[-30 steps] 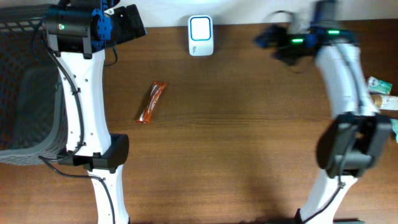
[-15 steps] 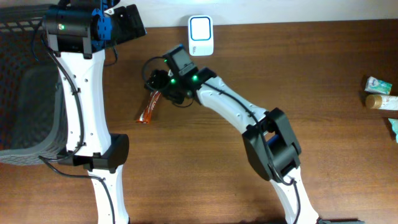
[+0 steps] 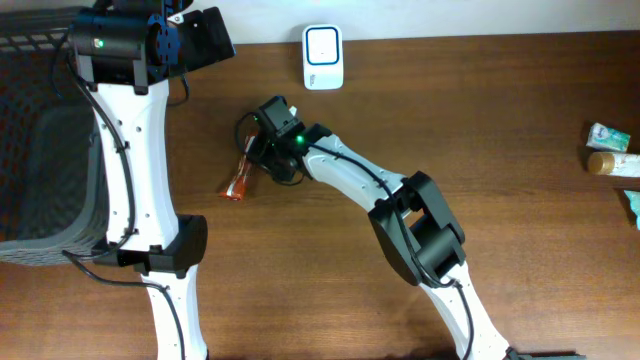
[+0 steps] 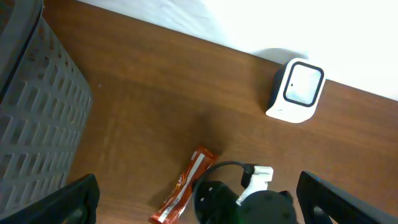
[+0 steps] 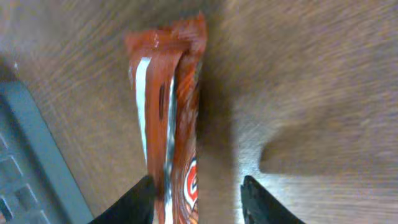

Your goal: Scan the item barcode

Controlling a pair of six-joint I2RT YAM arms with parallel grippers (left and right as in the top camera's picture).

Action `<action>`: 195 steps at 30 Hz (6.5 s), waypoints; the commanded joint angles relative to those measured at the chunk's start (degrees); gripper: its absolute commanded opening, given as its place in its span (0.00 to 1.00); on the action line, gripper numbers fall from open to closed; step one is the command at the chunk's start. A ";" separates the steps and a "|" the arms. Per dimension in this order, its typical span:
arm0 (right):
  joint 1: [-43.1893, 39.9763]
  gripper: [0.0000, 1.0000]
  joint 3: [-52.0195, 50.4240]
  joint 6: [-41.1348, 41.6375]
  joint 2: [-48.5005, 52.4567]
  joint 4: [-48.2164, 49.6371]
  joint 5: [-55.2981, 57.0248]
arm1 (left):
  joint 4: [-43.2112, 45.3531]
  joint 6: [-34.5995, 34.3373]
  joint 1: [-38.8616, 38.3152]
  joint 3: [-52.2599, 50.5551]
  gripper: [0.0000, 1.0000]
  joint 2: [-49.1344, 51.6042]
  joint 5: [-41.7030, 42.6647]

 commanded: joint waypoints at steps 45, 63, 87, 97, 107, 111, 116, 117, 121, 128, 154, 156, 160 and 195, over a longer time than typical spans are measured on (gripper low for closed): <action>-9.46 0.04 -4.31 -36.20 -9.94 -40.19 53.18 | -0.04 0.70 0.09 0.11 0.99 0.24 -0.39; -38.71 0.99 -0.90 -67.63 -10.21 -48.00 -14.49 | -0.04 0.72 0.09 0.11 0.99 0.24 -0.39; -41.40 0.04 -7.93 -54.69 -11.04 -31.52 -5.35 | -0.04 0.72 0.09 0.11 0.99 0.24 -0.39; -22.84 0.04 0.92 -36.52 -6.36 -51.04 49.00 | -0.04 0.72 0.09 0.11 0.99 0.24 -0.39; -12.68 0.32 0.98 -34.95 -2.67 -40.85 30.32 | -0.04 0.72 0.09 0.11 0.99 0.24 -0.39; -12.90 0.60 12.33 -37.55 -2.67 -46.10 28.57 | -0.04 0.72 0.09 0.11 0.99 0.24 -0.39; -23.30 0.73 27.69 -50.77 -2.67 -61.18 25.62 | -0.07 0.72 0.09 0.11 0.99 0.24 -0.39; -25.53 0.73 27.47 -53.07 -2.67 -62.45 22.67 | -0.04 0.72 0.09 0.11 0.99 0.24 -0.39; -33.18 0.73 19.08 -66.31 -2.64 -60.76 1.86 | -0.04 0.72 0.09 0.11 0.99 0.24 -0.39; -34.10 0.68 0.00 -64.06 -2.64 -45.31 -0.13 | -0.04 0.72 0.09 0.11 0.99 0.24 -0.39; -18.34 0.04 18.97 -49.99 2.05 10.91 10.14 | -0.04 0.72 0.09 0.11 0.99 0.24 -0.39; -18.34 0.04 18.97 -47.69 3.61 16.44 10.93 | -0.04 0.72 0.09 0.11 0.99 0.24 -0.39; -19.15 0.04 18.99 -47.30 2.69 17.64 13.57 | -0.04 0.72 0.09 0.11 0.99 0.24 -0.39; -79.95 0.89 19.10 -45.00 -10.64 -44.85 24.83 | -0.04 0.72 0.09 0.11 0.99 0.24 -0.39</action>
